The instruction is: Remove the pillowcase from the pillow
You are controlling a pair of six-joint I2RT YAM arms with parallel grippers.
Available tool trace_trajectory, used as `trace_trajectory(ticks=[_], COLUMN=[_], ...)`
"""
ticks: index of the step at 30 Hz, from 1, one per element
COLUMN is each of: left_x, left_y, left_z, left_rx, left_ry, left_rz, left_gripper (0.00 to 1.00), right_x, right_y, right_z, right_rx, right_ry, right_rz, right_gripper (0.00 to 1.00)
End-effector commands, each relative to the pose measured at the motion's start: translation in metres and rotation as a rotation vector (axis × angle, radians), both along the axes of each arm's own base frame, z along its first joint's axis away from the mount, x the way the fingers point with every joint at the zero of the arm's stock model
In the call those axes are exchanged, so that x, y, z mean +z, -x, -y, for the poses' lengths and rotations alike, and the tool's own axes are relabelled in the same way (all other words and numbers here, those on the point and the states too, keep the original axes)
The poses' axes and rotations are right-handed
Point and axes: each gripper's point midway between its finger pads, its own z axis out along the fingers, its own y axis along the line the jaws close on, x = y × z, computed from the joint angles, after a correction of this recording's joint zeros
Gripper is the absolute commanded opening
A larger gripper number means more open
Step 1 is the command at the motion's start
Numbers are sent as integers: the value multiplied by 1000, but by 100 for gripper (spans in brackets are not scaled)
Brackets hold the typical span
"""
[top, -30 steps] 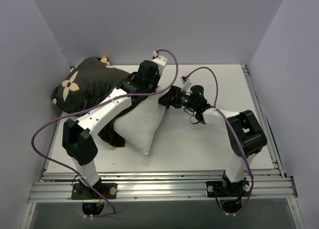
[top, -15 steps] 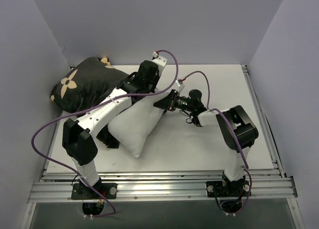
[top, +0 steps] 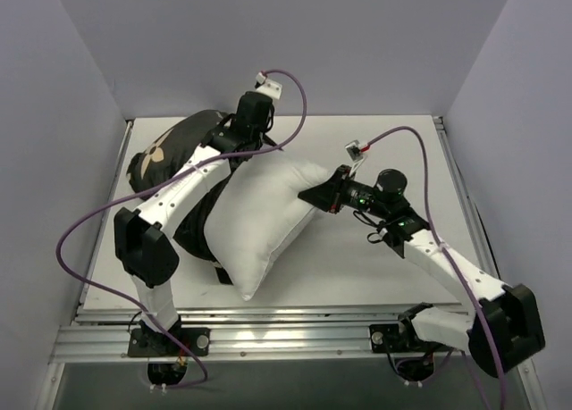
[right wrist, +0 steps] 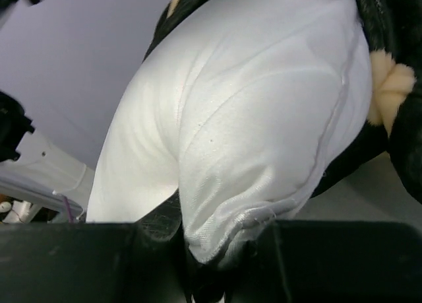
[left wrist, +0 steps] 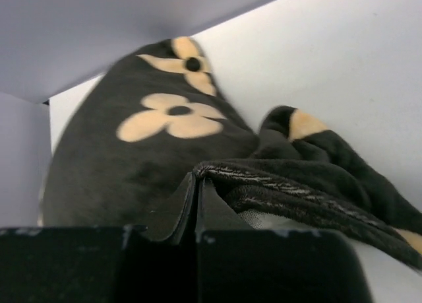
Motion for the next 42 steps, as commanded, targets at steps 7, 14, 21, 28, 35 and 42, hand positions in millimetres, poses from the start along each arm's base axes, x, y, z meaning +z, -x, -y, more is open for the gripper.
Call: trace_trajectory(ticks=[7,14,21,28,35,42], left_x=[22,-46,-61,26,83,0], left_y=[-21,-27,-27,6,86,163], left_z=[-39,-29,22,50,12,-15], left_rx=[170,157,1,-172,-183,-151], left_ry=[-28,1,290,525,583,579], left_rz=[95,-17,-62,56,92,-145], left_gripper=[14,13,18,76,94,95], right_x=[75,59,-21,-73,-28,11], right_y=[71,69,39,18,14,16], right_z=[47,87,117,149,160,143], right_rx=[-63,-251,-450,-658,-696,-613], right_ry=[99,221,383,513,578,638], right_rz=[181,127,-62,-234,-166,-58], right_gripper=[0,0,0,20,83,99])
